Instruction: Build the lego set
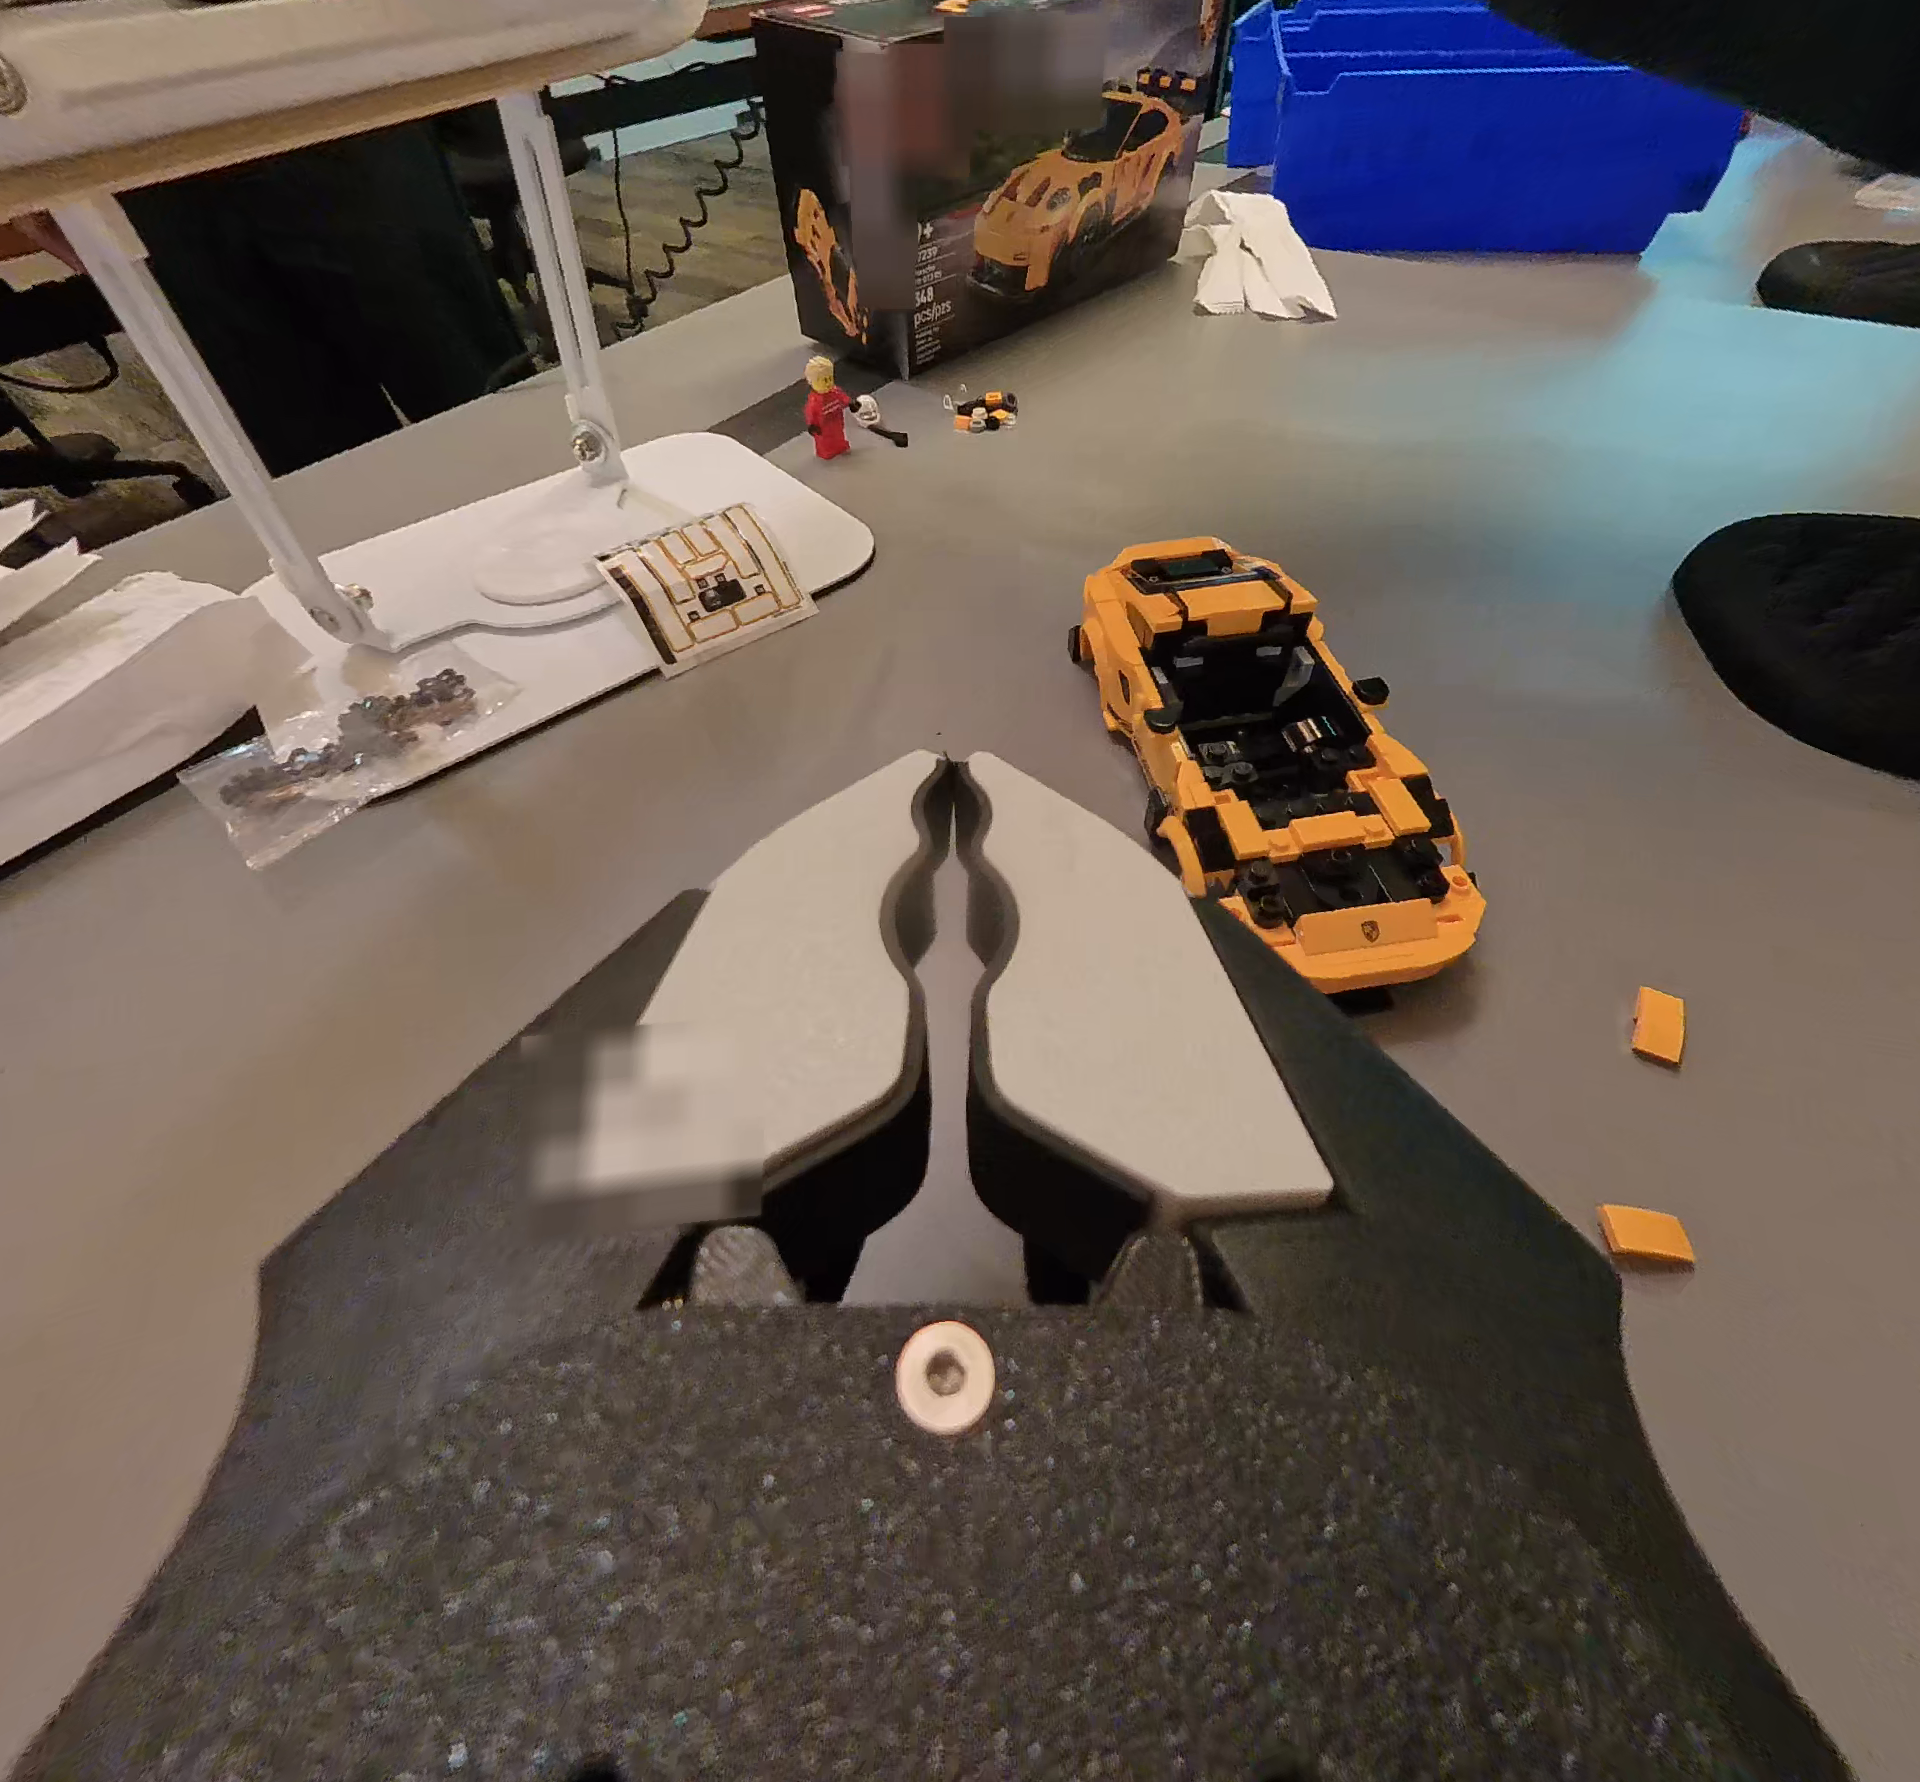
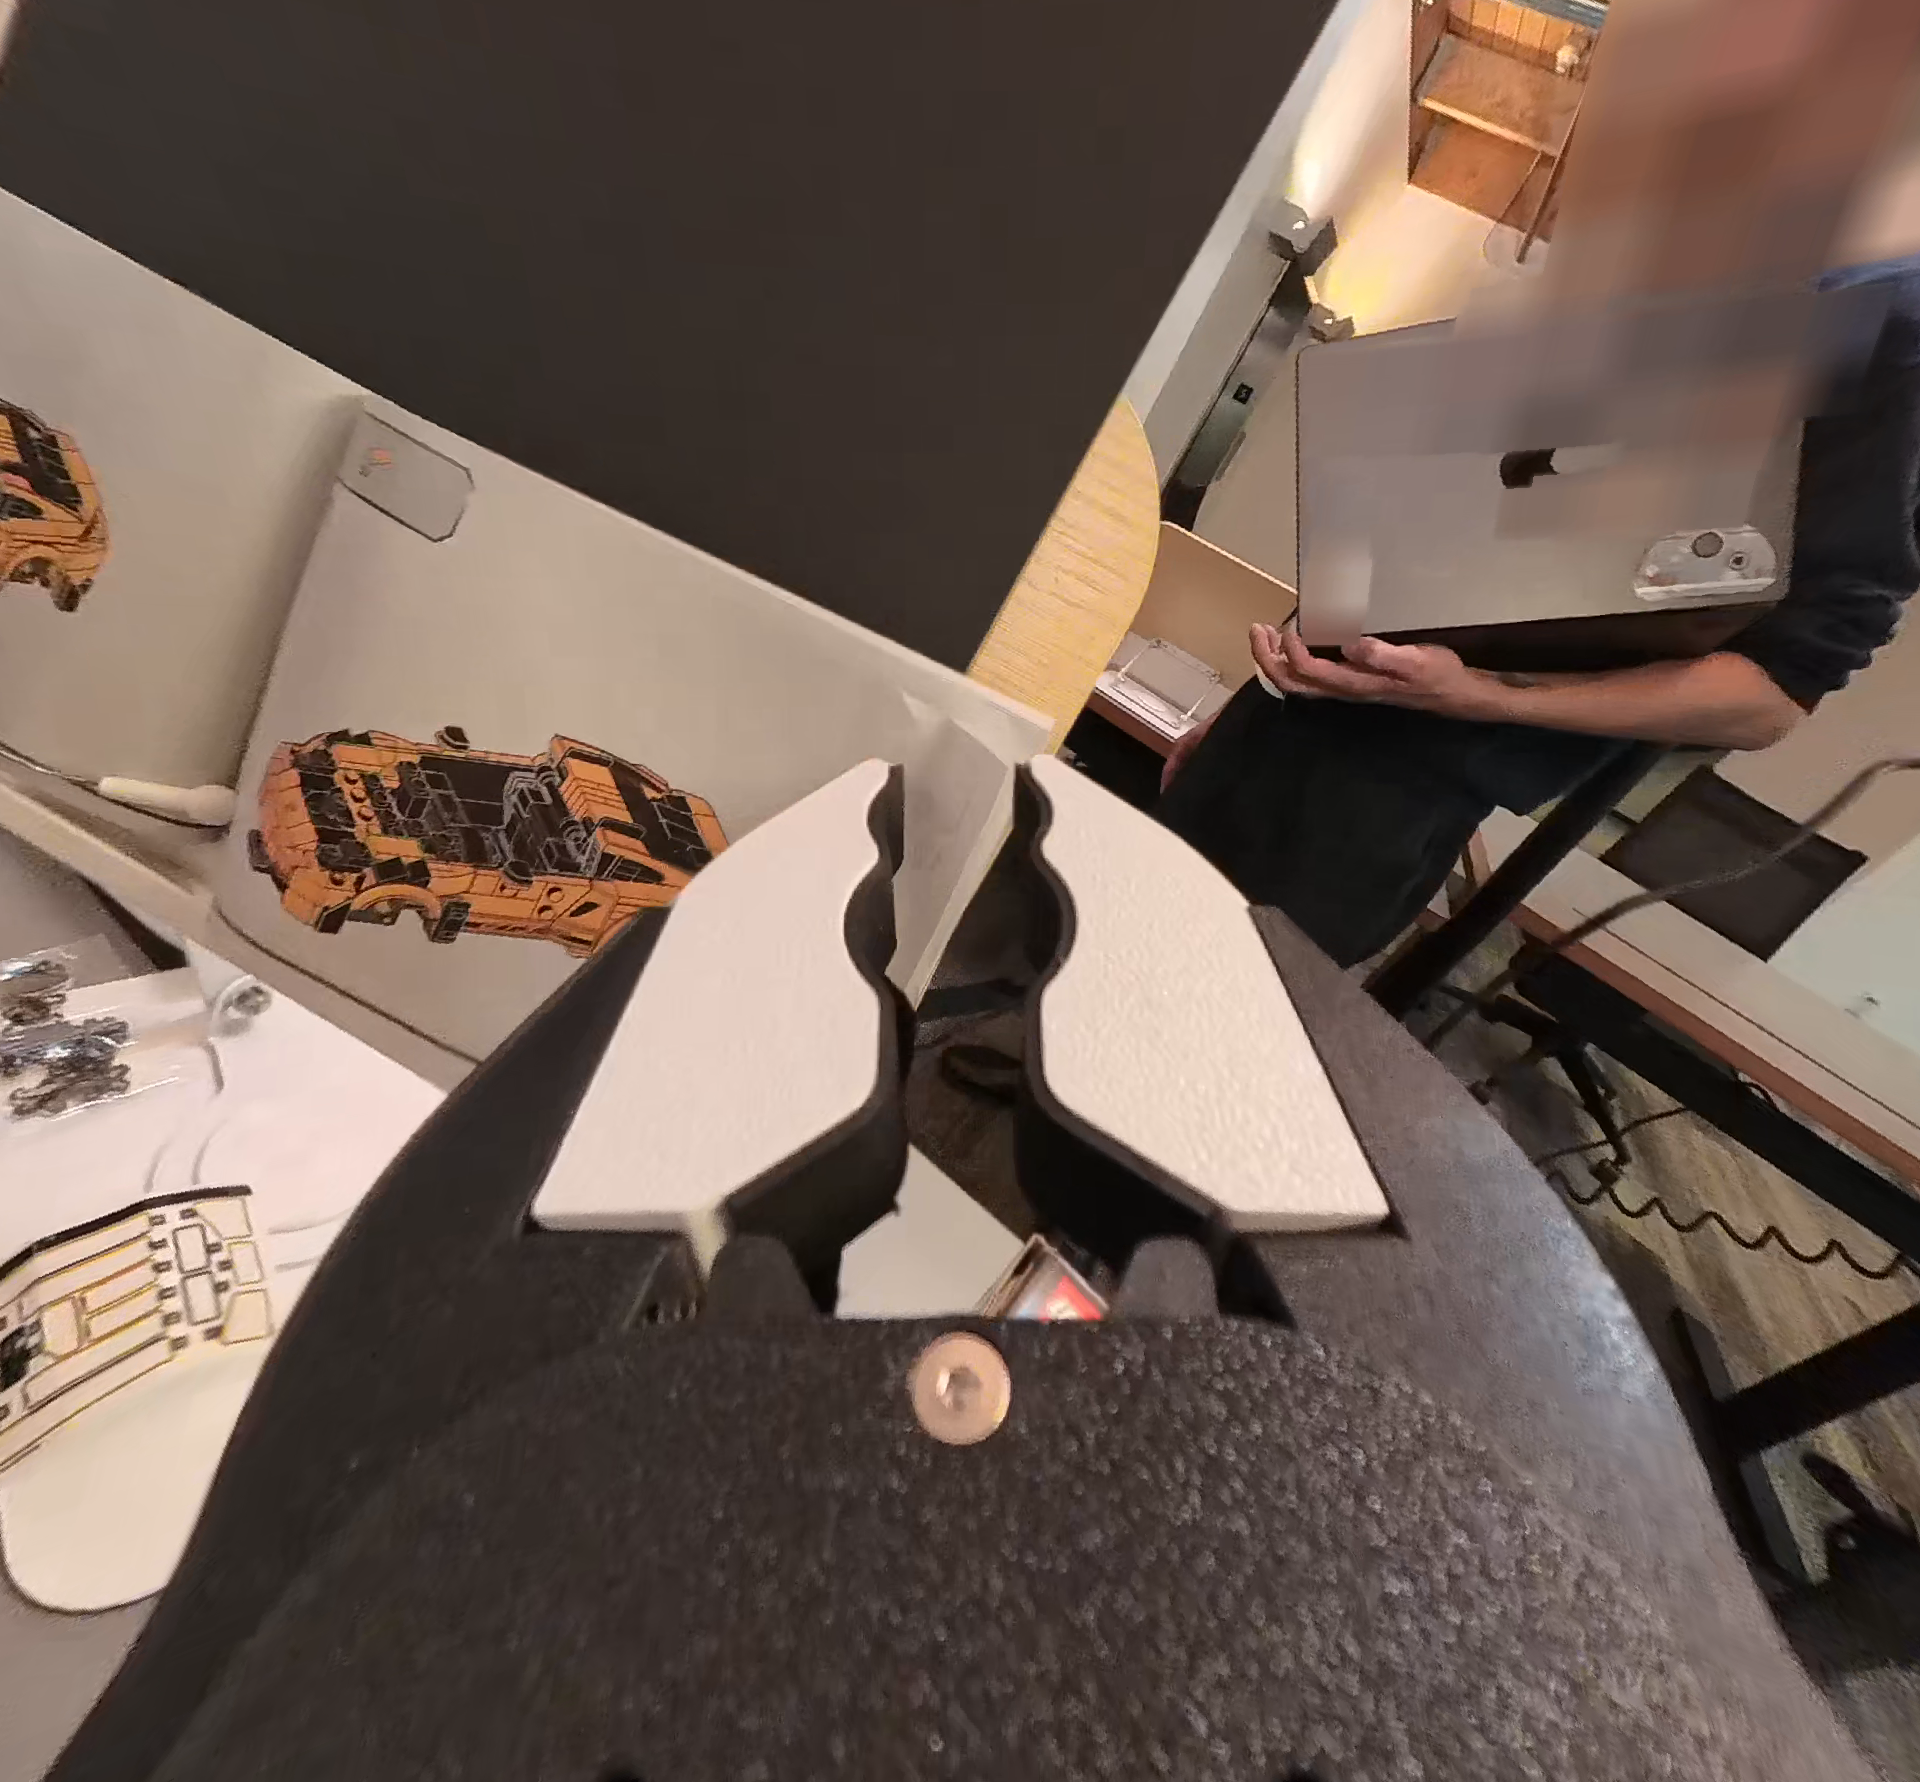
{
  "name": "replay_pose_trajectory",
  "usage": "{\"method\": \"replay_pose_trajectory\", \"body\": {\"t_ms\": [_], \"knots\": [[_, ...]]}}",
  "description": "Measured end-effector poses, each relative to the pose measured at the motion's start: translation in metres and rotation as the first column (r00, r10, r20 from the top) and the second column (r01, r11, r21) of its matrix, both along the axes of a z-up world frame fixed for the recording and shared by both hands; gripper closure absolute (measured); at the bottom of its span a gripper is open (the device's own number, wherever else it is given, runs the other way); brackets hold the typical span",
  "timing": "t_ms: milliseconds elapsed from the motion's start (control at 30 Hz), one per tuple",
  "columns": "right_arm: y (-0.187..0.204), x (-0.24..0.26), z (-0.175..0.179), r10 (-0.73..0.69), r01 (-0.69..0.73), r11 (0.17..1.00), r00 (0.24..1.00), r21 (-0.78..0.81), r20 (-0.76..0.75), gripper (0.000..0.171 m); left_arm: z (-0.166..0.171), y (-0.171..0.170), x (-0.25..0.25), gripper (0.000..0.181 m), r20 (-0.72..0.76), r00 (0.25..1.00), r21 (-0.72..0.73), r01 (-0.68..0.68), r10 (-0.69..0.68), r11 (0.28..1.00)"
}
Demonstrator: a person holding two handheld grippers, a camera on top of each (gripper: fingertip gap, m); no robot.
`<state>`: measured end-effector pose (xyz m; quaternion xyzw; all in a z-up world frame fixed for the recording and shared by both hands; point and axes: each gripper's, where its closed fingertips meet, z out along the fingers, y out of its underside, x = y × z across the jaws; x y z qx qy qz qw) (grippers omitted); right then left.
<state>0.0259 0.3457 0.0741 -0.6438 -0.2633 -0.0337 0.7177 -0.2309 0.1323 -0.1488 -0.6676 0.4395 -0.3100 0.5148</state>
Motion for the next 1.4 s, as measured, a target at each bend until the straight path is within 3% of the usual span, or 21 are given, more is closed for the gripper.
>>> {"method": "replay_pose_trajectory", "body": {"t_ms": [200,267,467,600,733,833,933,1067,1167,1267,1400], "knots": [[0.014,0.002,-0.006,-0.01,0.01,1.0,1.0,-0.02,-0.002,0.154,-0.002,0.001,0.004,0.181,0.022,1.0,-0.048,0.01,-0.009,0.999],[0.014,0.0,-0.008,0.007,-0.007,0.999,1.0,-0.033,-0.007,0.168,-0.002,0.001,0.004,0.181,0.022,1.0,-0.046,0.008,-0.007,0.999],[-0.013,-0.013,-0.008,0.107,-0.107,0.994,0.994,-0.028,-0.004,0.171,0.009,0.014,0.002,0.181,-0.038,0.998,0.013,-0.045,0.045,0.999],[-0.049,-0.038,-0.002,0.258,-0.258,0.963,0.966,-0.083,-0.01,0.171,0.05,0.048,0.011,0.175,-0.114,0.99,0.143,-0.071,0.088,0.987],[-0.082,-0.067,0.01,0.394,-0.391,0.909,0.919,-0.142,-0.01,0.171,0.103,0.102,0.04,0.172,-0.196,0.969,0.299,-0.088,0.152,0.95],[-0.1,-0.087,0.025,0.48,-0.48,0.861,0.876,-0.168,-0.04,0.171,0.118,0.147,0.063,0.164,-0.365,0.907,0.379,-0.062,0.211,0.923],[-0.109,-0.103,0.036,0.528,-0.528,0.83,0.848,-0.182,-0.052,0.171,0.11,0.182,0.076,0.167,-0.511,0.824,0.406,-0.019,0.244,0.914],[-0.113,-0.118,0.041,0.572,-0.573,0.8,0.818,-0.178,-0.064,0.171,0.099,0.204,0.078,0.175,-0.629,0.726,0.414,0.01,0.278,0.91],[-0.116,-0.13,0.041,0.613,-0.617,0.77,0.786,-0.165,-0.078,0.171,0.095,0.207,0.076,0.18,-0.663,0.698,0.396,0.022,0.27,0.918],[-0.118,-0.143,0.042,0.661,-0.668,0.73,0.744,-0.144,-0.099,0.171,0.095,0.206,0.076,0.181,-0.64,0.721,0.412,0.03,0.266,0.911],[-0.119,-0.167,0.048,0.734,-0.751,0.65,0.66,-0.116,-0.16,0.171,0.112,0.201,0.074,0.181,-0.34,0.923,0.27,-0.088,0.18,0.959]]}}
